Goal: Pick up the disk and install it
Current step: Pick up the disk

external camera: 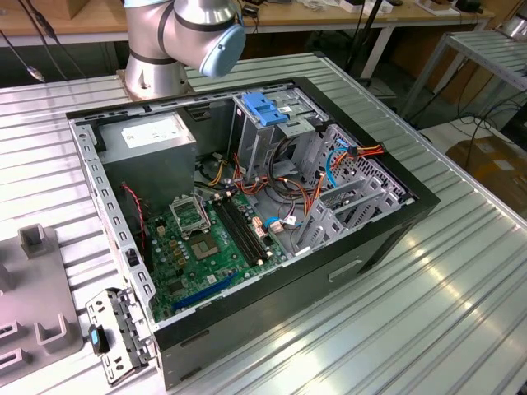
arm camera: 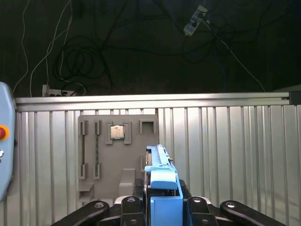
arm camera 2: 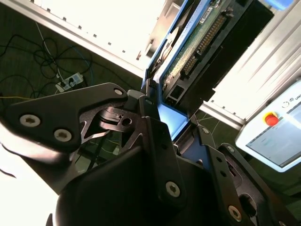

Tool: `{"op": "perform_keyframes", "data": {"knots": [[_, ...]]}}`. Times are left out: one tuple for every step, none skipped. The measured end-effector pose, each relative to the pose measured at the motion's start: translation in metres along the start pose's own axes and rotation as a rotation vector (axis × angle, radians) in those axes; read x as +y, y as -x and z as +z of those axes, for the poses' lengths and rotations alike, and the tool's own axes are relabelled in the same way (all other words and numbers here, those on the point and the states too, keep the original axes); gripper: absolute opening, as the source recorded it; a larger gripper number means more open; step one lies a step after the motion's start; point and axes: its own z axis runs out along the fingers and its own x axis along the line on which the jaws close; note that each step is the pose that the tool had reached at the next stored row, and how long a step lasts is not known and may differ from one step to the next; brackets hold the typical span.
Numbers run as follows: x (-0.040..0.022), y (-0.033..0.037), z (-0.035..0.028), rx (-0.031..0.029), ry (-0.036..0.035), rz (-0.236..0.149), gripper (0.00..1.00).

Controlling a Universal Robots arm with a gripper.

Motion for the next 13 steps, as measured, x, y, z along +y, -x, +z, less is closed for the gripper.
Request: {"op": "perform_keyframes", "data": {"knots": [[-0.0008,0.0000,0.0000,0.0000,0.0000,0.000,0.37],[-0.0015,0.0000,0.0000,0.0000,0.0000,0.000,0.37],[-0.0026,0.0000,-0.0001,0.0000,0.0001,0.000,0.37],[-0.0039,0.0001,-0.0001,0.0000,0.0000,0.000,0.37],[-0.0053,0.0001,-0.0002,0.0000,0.0000,0.000,0.37],[-0.0062,0.0000,-0.0002,0.0000,0.0000,0.000,0.37],[-0.0070,0.0001,-0.0002,0.0000,0.0000,0.000,0.37],[-0.0081,0.0001,-0.0002,0.0000,0.0000,0.000,0.37],[-0.0093,0.0001,-0.0003,0.0000,0.0000,0.000,0.37],[-0.0105,0.0002,-0.0004,0.0000,0.0001,0.000,0.37],[-0.0118,0.0002,-0.0004,0.0000,0.0000,0.000,0.37],[-0.0134,0.0003,-0.0005,0.0000,0.0000,0.000,0.37],[-0.0143,0.0003,-0.0004,0.0000,0.0000,0.000,0.37]]}}
